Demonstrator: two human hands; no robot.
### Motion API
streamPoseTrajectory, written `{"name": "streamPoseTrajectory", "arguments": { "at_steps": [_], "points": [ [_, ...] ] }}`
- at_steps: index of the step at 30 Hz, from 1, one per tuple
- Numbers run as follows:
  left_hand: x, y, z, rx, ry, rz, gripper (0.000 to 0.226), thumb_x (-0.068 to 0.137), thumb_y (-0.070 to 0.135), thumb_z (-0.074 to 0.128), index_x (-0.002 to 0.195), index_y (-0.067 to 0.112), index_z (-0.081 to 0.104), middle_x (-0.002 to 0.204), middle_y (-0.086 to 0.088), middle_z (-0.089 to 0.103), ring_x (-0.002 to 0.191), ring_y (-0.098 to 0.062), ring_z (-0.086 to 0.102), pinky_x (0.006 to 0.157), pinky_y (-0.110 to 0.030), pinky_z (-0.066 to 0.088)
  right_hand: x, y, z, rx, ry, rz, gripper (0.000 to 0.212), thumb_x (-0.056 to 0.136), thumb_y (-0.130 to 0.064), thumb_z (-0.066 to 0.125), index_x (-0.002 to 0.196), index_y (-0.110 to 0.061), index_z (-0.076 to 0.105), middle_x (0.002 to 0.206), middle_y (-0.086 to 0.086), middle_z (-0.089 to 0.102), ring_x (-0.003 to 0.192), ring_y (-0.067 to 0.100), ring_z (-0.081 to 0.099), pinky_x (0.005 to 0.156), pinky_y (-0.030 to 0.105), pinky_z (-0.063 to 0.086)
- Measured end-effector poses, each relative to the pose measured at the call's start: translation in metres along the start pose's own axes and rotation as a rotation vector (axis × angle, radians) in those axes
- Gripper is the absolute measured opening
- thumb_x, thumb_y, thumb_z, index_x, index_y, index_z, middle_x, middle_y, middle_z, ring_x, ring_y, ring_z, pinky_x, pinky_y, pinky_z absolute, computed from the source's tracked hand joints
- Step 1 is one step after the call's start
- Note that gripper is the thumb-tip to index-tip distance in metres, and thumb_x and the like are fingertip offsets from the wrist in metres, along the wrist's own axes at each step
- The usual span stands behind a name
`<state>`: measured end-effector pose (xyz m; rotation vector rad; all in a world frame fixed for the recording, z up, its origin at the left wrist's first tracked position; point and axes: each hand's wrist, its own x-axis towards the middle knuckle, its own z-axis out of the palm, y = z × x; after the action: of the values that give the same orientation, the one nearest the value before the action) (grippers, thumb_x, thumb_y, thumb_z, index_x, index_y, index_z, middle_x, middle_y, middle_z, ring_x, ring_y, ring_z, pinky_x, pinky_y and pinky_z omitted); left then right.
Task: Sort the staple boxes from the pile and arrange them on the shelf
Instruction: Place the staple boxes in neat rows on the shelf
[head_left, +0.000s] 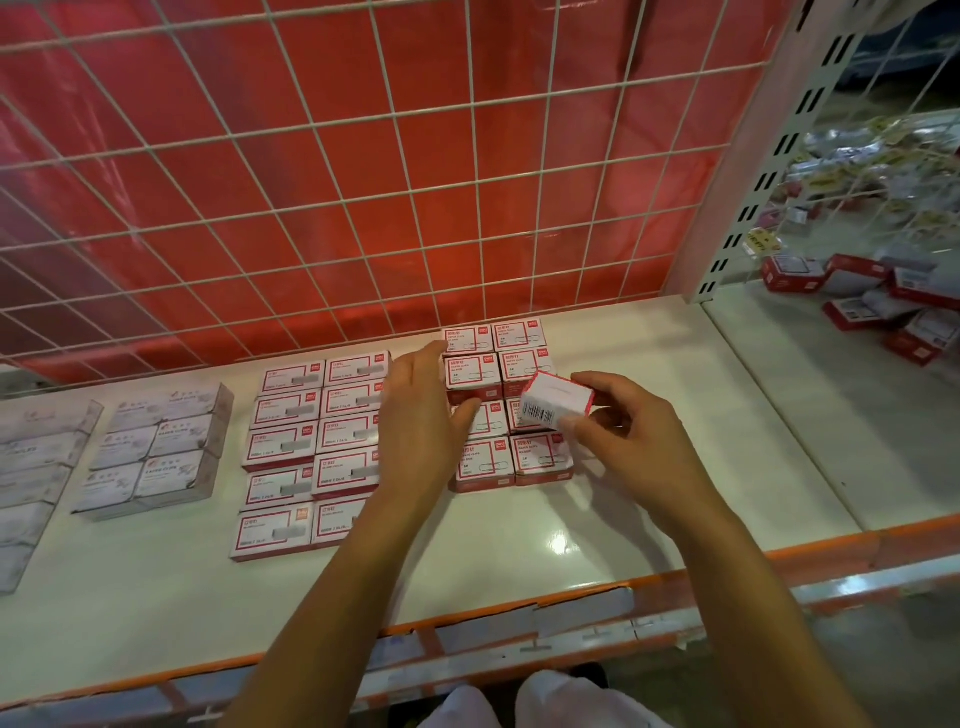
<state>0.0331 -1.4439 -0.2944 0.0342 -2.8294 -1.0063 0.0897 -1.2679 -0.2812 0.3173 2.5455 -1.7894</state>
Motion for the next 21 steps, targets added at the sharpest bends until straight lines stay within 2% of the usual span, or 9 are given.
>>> {"name": "streamPoseTrajectory", "arguments": {
  "at_steps": [3,5,7,8,12,14,16,18,21],
  "points": [
    [-0.012,0.005,-0.008,-0.012,0.072,0.112,0.05,0.086,0.022,0.067,0.132,0.017,0.049,0.135,-0.004,0.051,0.124,-0.019,0.043,0.105,-0.032,0.032,0.0,-0.007,0.002,0.149,-0.007,0.065,0.018,0.095,-0.029,0.052,0.11,-0.025,0.061,0.093,-0.012,0.066,0.076,0.005,0.066,0.062,0.018,0.054],
    [-0.017,0.009,-0.014,-0.12,-0.031,0.156,0.054,0.085,0.012,0.067,0.135,0.018,0.047,0.136,-0.001,0.05,0.121,-0.012,0.046,0.105,-0.034,0.038,0.0,-0.01,0.004,0.195,-0.003,0.123,0.028,0.097,-0.037,0.043,0.103,-0.02,0.065,0.081,-0.002,0.067,0.067,0.013,0.065,0.062,0.028,0.057],
    [-0.023,0.014,-0.02,-0.183,-0.197,0.209,0.065,0.082,0.007,0.068,0.139,0.022,0.042,0.139,0.004,0.048,0.118,-0.006,0.046,0.101,-0.027,0.039,0.002,-0.012,0.007,0.215,-0.007,0.166,0.038,0.097,-0.044,0.039,0.101,-0.019,0.067,0.073,0.009,0.068,0.064,0.024,0.065,0.064,0.041,0.059],
    [-0.025,0.016,-0.021,-0.187,-0.253,0.251,0.068,0.081,0.008,0.069,0.141,0.023,0.04,0.14,0.004,0.046,0.121,-0.007,0.047,0.102,-0.026,0.039,0.003,-0.012,0.008,0.217,-0.009,0.179,0.041,0.096,-0.047,0.037,0.101,-0.02,0.067,0.071,0.011,0.068,0.063,0.028,0.065,0.064,0.043,0.059],
    [-0.031,0.02,-0.016,-0.143,-0.329,0.354,0.069,0.081,0.015,0.073,0.14,0.027,0.04,0.14,0.004,0.046,0.127,-0.014,0.045,0.106,-0.035,0.043,0.005,-0.011,0.012,0.177,-0.003,0.232,0.049,0.094,-0.054,0.031,0.091,-0.023,0.069,0.061,0.01,0.067,0.053,0.025,0.064,0.055,0.032,0.056],
    [-0.031,0.02,-0.013,-0.133,-0.324,0.365,0.064,0.082,0.017,0.073,0.138,0.028,0.044,0.139,0.005,0.048,0.127,-0.014,0.045,0.105,-0.033,0.043,0.006,-0.01,0.013,0.153,-0.005,0.245,0.051,0.093,-0.056,0.029,0.089,-0.023,0.068,0.061,0.008,0.067,0.051,0.02,0.064,0.05,0.026,0.051],
    [-0.031,0.02,-0.012,-0.144,-0.287,0.34,0.058,0.082,0.017,0.072,0.134,0.027,0.049,0.136,0.005,0.052,0.124,-0.014,0.048,0.102,-0.025,0.043,0.006,-0.008,0.014,0.122,-0.016,0.24,0.051,0.092,-0.058,0.026,0.089,-0.027,0.067,0.064,0.005,0.069,0.052,0.019,0.066,0.05,0.026,0.053],
    [-0.031,0.021,-0.012,-0.163,-0.263,0.295,0.055,0.082,0.021,0.073,0.132,0.026,0.052,0.133,0.005,0.055,0.12,-0.012,0.053,0.1,-0.026,0.045,0.006,-0.005,0.013,0.035,-0.009,0.183,0.047,0.093,-0.057,0.026,0.096,-0.031,0.065,0.078,0.002,0.071,0.062,0.018,0.069,0.056,0.028,0.056],
    [-0.031,0.021,-0.011,-0.173,-0.258,0.209,0.056,0.082,0.025,0.073,0.133,0.028,0.051,0.133,0.007,0.056,0.117,-0.011,0.055,0.099,-0.028,0.046,0.006,-0.002,0.01,-0.02,0.03,0.034,0.035,0.093,-0.049,0.041,0.118,-0.03,0.056,0.103,-0.003,0.067,0.081,0.013,0.068,0.067,0.026,0.058]
  ]
}}
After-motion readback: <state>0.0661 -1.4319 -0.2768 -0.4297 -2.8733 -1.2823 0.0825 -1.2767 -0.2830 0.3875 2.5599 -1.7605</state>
